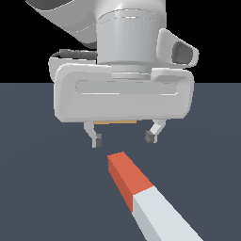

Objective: Insert the peg into the horizontal hole in a box.

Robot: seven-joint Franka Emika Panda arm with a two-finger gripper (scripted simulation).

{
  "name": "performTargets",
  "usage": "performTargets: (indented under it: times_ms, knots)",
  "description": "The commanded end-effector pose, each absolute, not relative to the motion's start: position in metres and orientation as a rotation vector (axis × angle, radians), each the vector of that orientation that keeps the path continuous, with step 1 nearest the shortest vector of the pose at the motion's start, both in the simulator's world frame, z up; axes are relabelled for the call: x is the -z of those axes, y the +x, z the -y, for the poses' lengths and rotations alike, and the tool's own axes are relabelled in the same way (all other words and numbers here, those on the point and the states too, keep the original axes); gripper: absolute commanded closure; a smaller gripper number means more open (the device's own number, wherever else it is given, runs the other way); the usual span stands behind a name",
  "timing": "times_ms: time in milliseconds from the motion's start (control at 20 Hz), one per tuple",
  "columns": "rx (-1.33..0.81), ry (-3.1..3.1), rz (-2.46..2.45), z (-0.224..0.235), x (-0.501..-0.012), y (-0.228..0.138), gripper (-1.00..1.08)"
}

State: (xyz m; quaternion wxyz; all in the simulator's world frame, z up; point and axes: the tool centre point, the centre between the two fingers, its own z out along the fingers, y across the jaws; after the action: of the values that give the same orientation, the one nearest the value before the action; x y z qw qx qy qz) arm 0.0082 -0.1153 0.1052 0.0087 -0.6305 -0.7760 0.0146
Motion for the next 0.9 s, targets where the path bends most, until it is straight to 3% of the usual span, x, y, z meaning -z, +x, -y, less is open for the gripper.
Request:
performTargets:
  times_ms: [0,850]
  knots:
    - [-0.038,-1.921,2.468,0.132,-0.099,0.014,-0.92]
    - [-0.002,-1.687,2.650,0.200,-0.071,0.054,-0.92]
